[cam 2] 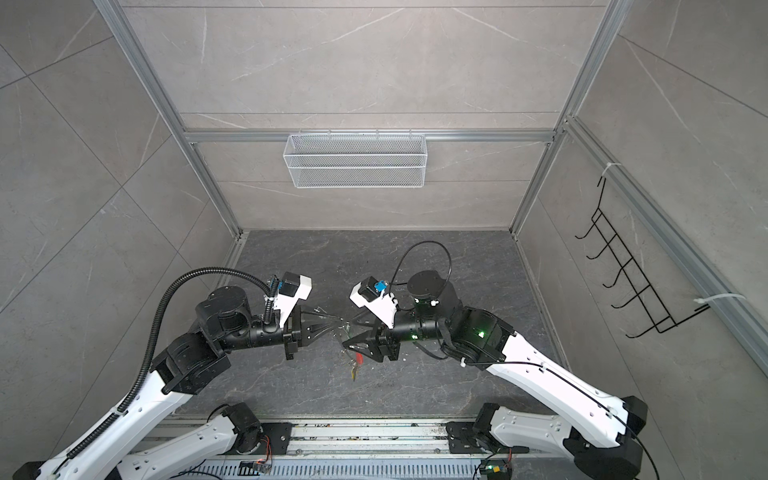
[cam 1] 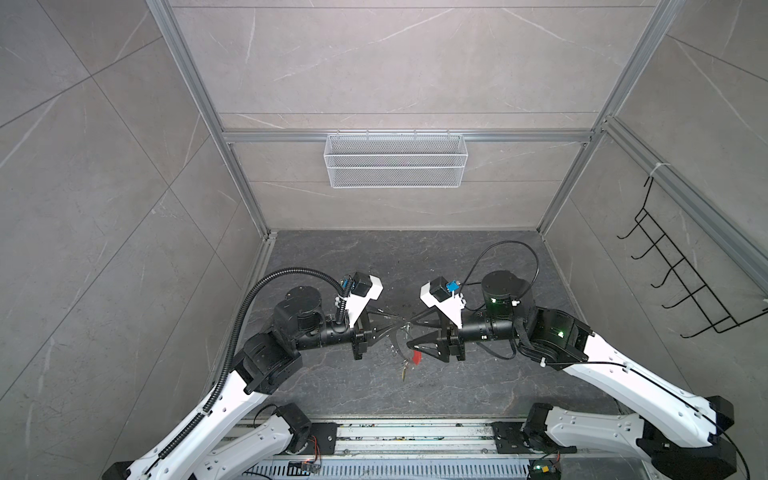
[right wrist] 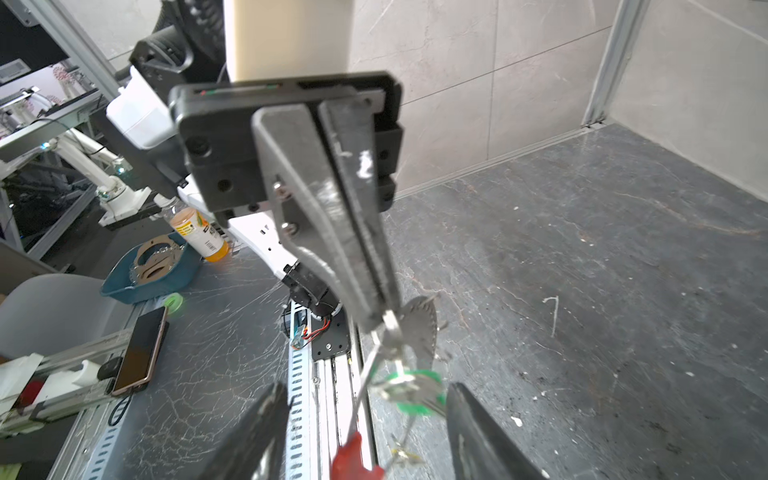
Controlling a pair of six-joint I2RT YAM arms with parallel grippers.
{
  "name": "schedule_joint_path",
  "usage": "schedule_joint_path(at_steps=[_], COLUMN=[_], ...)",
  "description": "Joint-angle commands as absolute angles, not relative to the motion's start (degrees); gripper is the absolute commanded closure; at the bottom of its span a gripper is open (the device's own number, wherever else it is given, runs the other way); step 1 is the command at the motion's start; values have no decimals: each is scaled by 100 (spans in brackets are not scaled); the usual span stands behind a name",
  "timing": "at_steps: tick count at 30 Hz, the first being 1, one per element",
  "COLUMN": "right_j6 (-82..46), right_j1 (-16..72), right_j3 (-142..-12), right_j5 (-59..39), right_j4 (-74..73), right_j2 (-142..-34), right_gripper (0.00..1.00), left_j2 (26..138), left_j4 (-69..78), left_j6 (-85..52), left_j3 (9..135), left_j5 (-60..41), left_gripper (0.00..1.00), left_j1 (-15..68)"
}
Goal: Remove the keys from the keyring
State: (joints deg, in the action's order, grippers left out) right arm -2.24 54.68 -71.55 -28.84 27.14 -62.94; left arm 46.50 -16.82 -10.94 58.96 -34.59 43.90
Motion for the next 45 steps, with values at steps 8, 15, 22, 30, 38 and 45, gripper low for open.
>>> schedule_joint_path(at_steps=[8, 15, 22, 30, 38, 45], right_j6=[4, 7, -68, -15, 85, 166], right_j1=[5758, 5774, 5895, 6218, 6355, 6431], right_j3=[-7095, -7083, -7085, -7115, -7393, -7506], right_j5=[-2153, -1242, -707, -713, -451, -232], right_j4=[2562, 2639, 2920, 2694, 2679, 2863], right_j2=[-6183, -5726, -6159, -6269, -6521, -6540], right_gripper=[39, 42, 46, 37, 41, 69], left_j2=[4454, 4395, 4325, 4323, 4324, 4273], left_j4=[-1115, -1101, -879, -817, -739, -766], left_j6=[-1243, -1232, -1343, -1400, -1485, -1455], left_j3=[5827, 5757, 5673, 5654, 5562, 5543], left_j5=[-3428, -3445, -3291, -3199, -3219, -3073], left_gripper=[100, 100, 100, 100, 100, 100], left_j1=[4401, 4400, 4397, 4401, 4403, 4404])
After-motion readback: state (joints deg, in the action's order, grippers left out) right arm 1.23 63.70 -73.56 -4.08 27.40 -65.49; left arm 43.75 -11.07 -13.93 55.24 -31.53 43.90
